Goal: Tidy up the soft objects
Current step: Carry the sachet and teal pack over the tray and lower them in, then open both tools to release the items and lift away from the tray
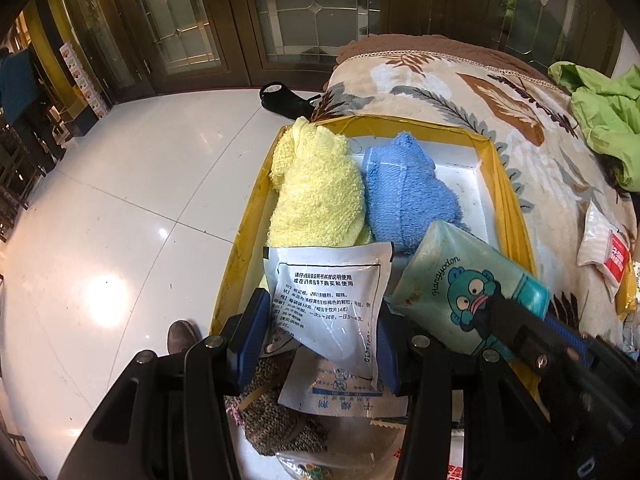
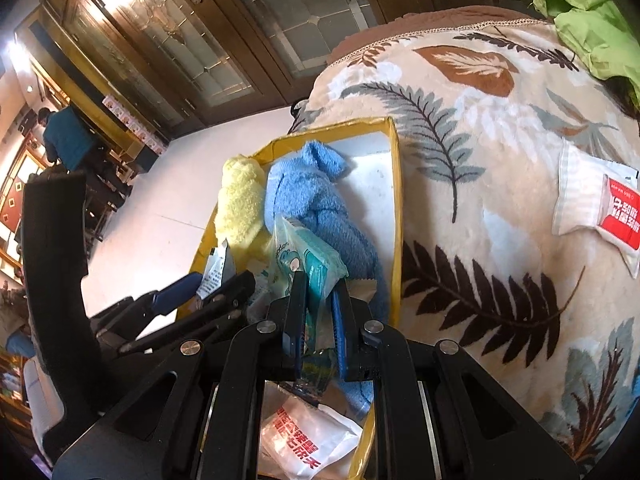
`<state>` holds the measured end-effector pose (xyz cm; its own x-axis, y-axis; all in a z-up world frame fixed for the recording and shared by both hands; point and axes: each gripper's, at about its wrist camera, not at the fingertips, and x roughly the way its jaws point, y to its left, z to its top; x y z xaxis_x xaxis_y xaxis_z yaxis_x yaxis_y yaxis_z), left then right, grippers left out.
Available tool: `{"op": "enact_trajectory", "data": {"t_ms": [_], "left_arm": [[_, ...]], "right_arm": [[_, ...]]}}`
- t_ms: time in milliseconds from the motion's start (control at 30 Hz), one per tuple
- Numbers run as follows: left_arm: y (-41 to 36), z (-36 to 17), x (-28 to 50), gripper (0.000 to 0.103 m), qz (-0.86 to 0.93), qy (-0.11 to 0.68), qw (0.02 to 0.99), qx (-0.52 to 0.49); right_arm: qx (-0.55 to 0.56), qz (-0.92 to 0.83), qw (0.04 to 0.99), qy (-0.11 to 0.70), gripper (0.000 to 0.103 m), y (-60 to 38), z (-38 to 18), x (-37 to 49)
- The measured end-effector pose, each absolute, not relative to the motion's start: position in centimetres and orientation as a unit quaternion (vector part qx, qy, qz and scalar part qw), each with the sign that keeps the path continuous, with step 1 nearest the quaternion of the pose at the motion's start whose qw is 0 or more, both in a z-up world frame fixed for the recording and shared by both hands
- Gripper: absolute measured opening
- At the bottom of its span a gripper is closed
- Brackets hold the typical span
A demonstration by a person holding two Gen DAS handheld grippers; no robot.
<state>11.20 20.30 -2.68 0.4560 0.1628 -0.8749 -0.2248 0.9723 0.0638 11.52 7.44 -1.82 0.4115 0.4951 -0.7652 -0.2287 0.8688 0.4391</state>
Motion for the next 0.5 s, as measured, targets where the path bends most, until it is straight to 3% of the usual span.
{"op": "enact_trajectory", "data": {"t_ms": [200, 333, 500], "left_arm": [[20.5, -3.0, 11.3, 0.052, 0.118, 0.509, 0.852, -0.033], [20.9, -3.1, 11.2, 0.066, 0.119, 0.514, 0.848, -0.050], [21.2, -2.9, 10.7, 0.075, 0.125, 0.513, 0.847, -0.062]], "right_arm": [[0.149, 0.227, 0.819, 0.506, 0.012, 7.1, -2.2, 11.2], [0.148, 0.231, 0.814, 0.512, 0.012, 6.7, -1.9, 10.8], [0.150, 0.241, 0.808, 0.516, 0.013, 5.7, -1.4, 9.8]]}}
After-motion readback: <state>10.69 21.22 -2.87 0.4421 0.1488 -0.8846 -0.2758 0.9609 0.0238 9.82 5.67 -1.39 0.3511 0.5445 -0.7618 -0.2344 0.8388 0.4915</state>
